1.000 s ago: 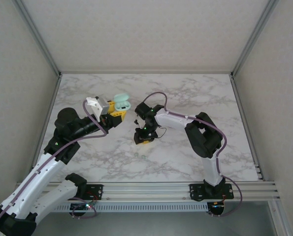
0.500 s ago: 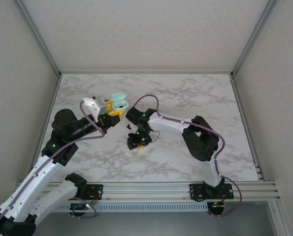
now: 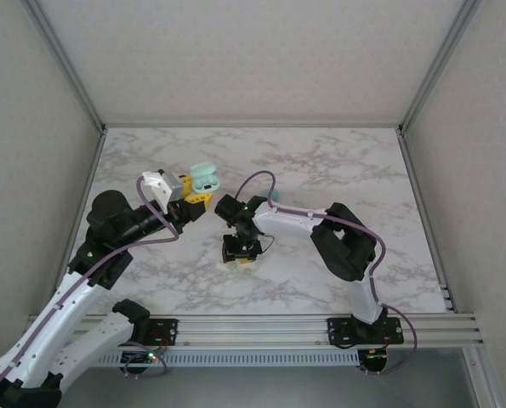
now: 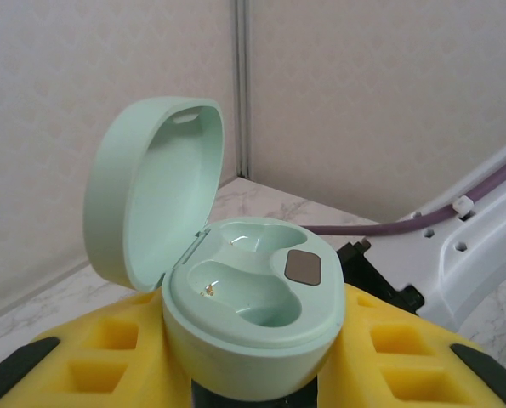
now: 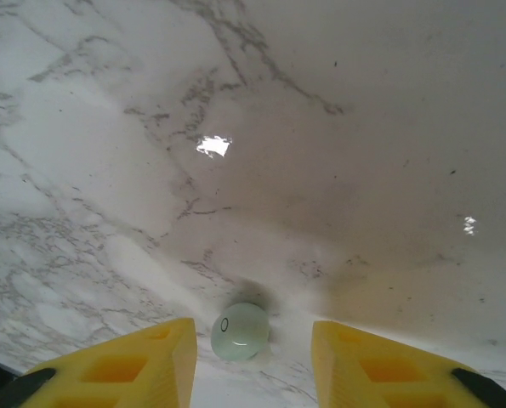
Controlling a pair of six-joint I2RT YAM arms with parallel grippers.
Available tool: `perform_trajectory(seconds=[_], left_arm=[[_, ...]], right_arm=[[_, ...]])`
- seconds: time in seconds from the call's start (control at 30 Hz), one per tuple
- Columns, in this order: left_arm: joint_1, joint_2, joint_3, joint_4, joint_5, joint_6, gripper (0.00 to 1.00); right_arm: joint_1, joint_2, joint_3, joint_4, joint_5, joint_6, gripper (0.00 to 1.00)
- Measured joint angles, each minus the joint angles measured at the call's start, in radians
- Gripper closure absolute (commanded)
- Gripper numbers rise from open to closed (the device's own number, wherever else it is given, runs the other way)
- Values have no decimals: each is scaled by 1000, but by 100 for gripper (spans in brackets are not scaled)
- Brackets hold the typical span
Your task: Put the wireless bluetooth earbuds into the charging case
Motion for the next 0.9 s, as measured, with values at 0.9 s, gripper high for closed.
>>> perform_trajectory(seconds=[0.9], left_arm=[[0,3,0,-1,0,8,71]], right_arm=[[40,67,82,-92,90,84,72]])
